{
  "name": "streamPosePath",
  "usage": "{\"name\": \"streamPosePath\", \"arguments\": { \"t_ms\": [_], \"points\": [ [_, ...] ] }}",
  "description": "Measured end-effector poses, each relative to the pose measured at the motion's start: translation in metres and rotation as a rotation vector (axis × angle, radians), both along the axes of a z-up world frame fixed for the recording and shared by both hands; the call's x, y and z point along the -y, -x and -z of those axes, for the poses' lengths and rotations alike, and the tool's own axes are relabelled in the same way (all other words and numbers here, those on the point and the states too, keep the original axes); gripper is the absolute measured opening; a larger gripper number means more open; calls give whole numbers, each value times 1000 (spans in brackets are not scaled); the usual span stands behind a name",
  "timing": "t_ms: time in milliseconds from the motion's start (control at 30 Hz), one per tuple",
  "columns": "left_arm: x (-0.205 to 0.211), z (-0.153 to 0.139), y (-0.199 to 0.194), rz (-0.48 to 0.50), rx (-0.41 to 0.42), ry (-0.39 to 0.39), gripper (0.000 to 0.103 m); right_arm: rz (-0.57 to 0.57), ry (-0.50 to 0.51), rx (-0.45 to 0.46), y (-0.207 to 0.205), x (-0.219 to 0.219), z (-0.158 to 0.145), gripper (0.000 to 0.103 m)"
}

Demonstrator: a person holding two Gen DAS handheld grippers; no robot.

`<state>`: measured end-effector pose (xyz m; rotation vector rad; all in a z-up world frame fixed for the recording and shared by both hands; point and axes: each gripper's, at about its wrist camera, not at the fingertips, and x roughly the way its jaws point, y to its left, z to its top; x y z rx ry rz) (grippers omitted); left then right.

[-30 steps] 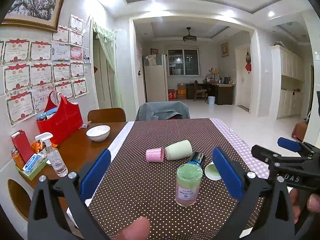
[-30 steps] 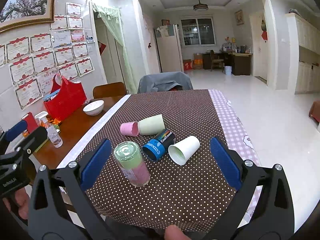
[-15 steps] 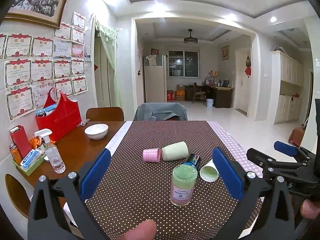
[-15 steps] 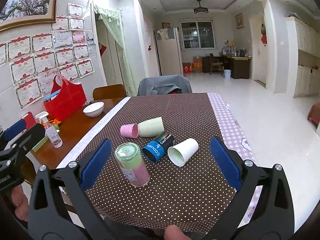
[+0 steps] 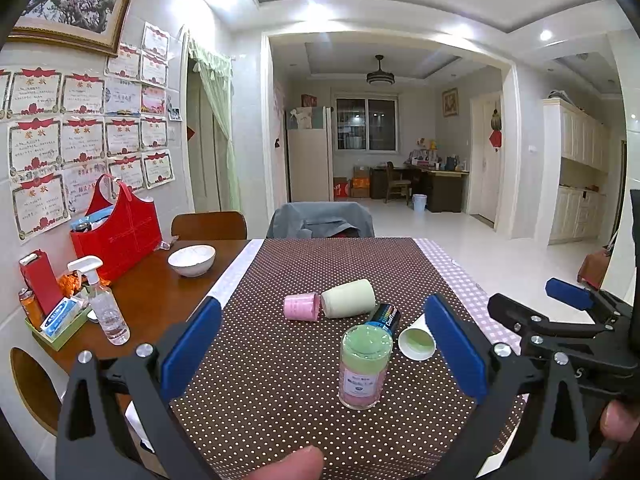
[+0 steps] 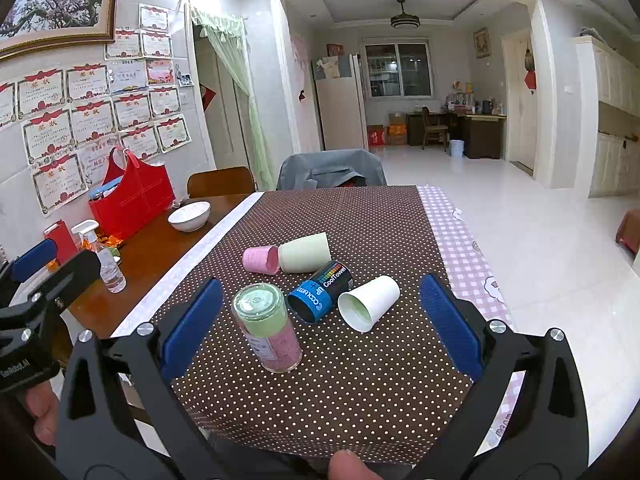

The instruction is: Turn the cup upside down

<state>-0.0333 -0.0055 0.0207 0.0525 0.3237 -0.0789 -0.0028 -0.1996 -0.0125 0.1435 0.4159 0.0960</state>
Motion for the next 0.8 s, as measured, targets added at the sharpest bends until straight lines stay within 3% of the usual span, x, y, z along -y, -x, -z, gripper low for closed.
{"name": "streamPosePath", "arguments": {
  "t_ms": [800],
  "points": [
    [3, 3, -3, 11, -12, -3, 99, -11, 4, -12, -1, -3, 3, 97]
  ]
}}
